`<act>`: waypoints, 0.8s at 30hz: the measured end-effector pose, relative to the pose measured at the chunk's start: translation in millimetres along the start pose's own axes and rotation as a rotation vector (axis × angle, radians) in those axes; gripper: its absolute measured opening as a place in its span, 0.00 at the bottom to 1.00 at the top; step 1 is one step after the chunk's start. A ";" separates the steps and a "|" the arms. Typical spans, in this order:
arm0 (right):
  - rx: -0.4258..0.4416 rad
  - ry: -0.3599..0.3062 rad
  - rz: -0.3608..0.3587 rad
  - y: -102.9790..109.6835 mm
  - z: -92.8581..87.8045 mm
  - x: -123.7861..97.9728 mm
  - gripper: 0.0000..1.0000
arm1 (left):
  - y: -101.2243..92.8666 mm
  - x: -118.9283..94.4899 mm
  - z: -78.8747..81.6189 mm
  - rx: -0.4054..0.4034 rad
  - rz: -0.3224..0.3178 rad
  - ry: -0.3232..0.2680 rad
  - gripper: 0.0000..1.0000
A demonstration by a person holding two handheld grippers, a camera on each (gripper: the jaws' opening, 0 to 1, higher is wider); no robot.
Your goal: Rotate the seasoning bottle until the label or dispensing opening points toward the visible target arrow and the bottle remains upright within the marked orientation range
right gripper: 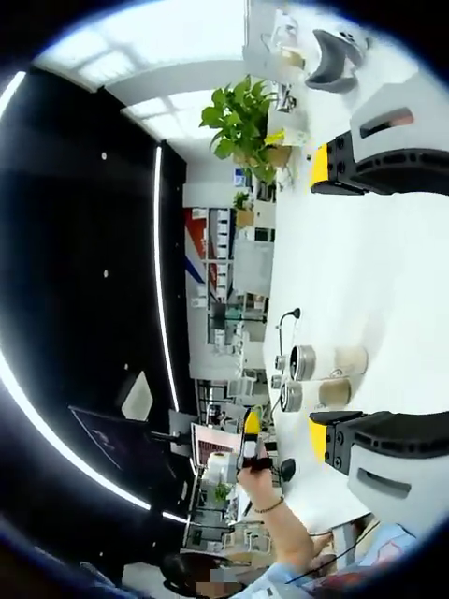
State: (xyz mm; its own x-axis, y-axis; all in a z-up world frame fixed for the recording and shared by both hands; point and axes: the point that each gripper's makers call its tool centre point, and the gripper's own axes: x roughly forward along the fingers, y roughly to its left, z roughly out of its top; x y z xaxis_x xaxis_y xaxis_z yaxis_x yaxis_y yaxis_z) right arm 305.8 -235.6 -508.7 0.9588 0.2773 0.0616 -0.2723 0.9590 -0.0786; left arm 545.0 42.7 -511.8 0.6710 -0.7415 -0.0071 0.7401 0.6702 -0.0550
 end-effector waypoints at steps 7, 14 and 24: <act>0.010 -0.003 0.047 8.2 -1.5 3.1 0.99 | 35.5 51.9 -26.8 0.006 0.109 0.097 0.58; 0.015 -0.003 0.041 5.6 -2.8 3.1 0.96 | 50.4 88.4 -49.2 0.070 0.180 0.199 0.56; 0.009 -0.027 -0.002 -3.3 1.5 -1.9 0.92 | 64.0 106.6 -56.9 0.117 0.263 0.290 0.57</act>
State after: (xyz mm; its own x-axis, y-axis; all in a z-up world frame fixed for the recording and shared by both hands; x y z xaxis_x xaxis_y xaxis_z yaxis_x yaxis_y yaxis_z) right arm 304.8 -239.2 -507.1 0.9570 0.2764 0.0883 -0.2709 0.9601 -0.0698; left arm 661.3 4.8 -572.9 0.8096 -0.5116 -0.2877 0.5566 0.8248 0.0997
